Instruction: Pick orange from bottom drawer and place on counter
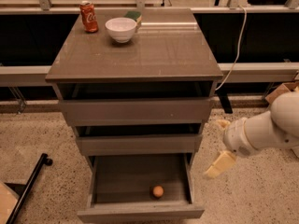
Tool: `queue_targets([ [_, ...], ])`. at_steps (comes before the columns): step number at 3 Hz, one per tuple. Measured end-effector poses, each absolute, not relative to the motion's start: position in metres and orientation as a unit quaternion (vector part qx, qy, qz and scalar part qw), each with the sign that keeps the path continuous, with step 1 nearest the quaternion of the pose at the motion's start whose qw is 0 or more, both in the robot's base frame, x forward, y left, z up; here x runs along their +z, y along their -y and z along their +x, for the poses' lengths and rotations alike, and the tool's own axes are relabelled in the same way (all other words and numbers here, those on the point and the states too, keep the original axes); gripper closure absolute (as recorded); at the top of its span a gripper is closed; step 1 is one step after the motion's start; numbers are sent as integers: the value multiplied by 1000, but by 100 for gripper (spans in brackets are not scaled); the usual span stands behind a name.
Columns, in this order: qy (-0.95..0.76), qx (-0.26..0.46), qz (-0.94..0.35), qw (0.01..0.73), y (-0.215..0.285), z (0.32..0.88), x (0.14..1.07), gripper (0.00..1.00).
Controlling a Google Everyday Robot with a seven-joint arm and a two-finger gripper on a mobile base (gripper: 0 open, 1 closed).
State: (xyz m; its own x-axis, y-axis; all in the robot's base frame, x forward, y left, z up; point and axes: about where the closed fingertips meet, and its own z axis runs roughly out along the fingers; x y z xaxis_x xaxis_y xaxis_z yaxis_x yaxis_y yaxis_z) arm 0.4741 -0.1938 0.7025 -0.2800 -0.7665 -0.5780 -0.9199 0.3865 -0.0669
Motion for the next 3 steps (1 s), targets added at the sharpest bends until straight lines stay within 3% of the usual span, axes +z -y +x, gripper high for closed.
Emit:
queue_targets([
  [3,-805,275,-438,291,165,468,524,0],
])
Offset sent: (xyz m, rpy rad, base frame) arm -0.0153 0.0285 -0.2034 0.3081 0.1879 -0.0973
